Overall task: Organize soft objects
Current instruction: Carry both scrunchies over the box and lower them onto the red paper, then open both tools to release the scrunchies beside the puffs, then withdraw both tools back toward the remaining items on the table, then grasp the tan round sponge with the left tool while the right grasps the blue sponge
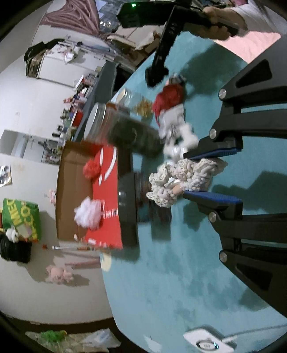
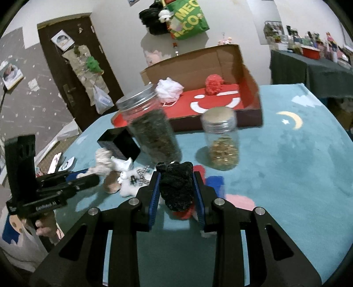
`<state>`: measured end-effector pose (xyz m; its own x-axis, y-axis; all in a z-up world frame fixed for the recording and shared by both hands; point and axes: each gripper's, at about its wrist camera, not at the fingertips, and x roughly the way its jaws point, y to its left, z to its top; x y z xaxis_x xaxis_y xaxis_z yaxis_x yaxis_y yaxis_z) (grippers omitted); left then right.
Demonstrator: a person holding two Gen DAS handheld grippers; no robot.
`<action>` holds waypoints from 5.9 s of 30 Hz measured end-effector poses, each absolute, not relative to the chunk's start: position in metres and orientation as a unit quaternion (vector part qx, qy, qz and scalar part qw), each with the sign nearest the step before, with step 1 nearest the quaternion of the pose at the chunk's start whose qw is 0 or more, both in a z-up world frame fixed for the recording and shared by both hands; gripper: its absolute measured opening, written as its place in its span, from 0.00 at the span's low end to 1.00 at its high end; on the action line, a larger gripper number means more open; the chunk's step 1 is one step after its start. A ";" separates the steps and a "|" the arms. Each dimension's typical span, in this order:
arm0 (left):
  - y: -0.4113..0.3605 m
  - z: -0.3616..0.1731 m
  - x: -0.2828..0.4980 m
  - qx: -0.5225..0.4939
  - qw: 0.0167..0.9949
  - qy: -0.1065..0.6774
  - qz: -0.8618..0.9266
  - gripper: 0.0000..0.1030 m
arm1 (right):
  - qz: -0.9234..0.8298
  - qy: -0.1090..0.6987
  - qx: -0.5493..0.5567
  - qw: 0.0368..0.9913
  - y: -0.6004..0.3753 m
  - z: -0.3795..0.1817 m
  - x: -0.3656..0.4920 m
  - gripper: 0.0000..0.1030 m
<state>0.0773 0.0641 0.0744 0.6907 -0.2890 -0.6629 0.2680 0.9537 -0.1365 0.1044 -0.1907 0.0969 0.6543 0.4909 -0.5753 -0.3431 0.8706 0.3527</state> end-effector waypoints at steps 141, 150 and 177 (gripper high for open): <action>0.013 0.185 0.031 0.041 0.975 0.172 -0.133 1.00 | 0.154 0.220 -0.055 0.962 -0.155 0.227 0.073 0.94; 0.009 0.135 0.029 0.019 0.971 0.207 -0.116 1.00 | 0.115 0.229 -0.026 0.966 -0.168 0.186 0.056 0.94; 0.022 0.046 0.077 0.013 0.934 0.346 -0.086 1.00 | 0.083 0.334 -0.021 0.939 -0.169 0.083 0.079 0.94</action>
<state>0.0765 0.0220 0.0458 0.7463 -0.1509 -0.6483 0.1691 0.9850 -0.0345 0.0793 -0.1691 0.0835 0.7628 0.1411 -0.6310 -0.1697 0.9854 0.0152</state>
